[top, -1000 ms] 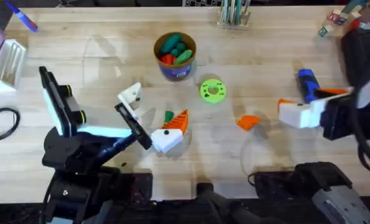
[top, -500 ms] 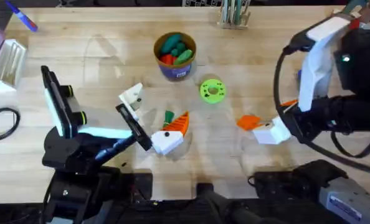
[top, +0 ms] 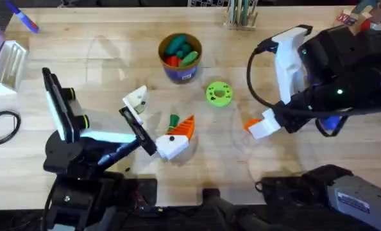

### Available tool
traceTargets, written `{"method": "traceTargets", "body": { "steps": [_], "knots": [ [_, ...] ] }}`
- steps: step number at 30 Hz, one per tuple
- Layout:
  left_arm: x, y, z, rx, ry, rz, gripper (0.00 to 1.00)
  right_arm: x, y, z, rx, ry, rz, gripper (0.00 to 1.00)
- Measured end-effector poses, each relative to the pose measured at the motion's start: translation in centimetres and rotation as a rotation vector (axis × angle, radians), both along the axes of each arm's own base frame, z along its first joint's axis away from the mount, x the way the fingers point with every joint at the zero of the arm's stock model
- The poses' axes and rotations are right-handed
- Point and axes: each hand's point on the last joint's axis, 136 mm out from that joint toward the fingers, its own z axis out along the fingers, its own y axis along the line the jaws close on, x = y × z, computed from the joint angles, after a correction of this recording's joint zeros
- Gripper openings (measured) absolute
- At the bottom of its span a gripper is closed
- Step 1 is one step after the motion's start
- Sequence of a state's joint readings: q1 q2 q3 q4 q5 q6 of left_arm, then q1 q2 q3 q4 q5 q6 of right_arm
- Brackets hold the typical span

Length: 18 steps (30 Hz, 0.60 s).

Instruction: Pick up the gripper from the table and insert it into the empty holder that is missing its gripper. Then pick up a screw, insert it into the mounting hole, and use the screwdriver to tighten it. Finally, clean up the table by picking up the vegetable and placing it into the bucket.

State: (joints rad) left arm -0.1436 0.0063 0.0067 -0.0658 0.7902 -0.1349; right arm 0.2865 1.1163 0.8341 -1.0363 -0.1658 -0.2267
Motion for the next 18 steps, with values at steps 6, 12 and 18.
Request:
{"method": "traceTargets", "body": {
  "steps": [6, 12, 18],
  "knots": [
    [0.00, 0.00, 0.00, 0.000, 0.000, 0.000, 0.985, -0.23, 0.25, -0.46, -0.015, 0.022, 0.026, 0.648],
    [0.00, 0.00, 0.00, 0.000, 0.000, 0.000, 0.985, -0.34, 0.18, -0.50, -0.022, 0.025, 0.029, 0.288],
    [0.00, 0.00, 0.00, 0.000, 0.000, 0.000, 0.985, -0.12, 0.21, -0.39, -0.021, 0.015, 0.031, 0.013]
  ]
}}
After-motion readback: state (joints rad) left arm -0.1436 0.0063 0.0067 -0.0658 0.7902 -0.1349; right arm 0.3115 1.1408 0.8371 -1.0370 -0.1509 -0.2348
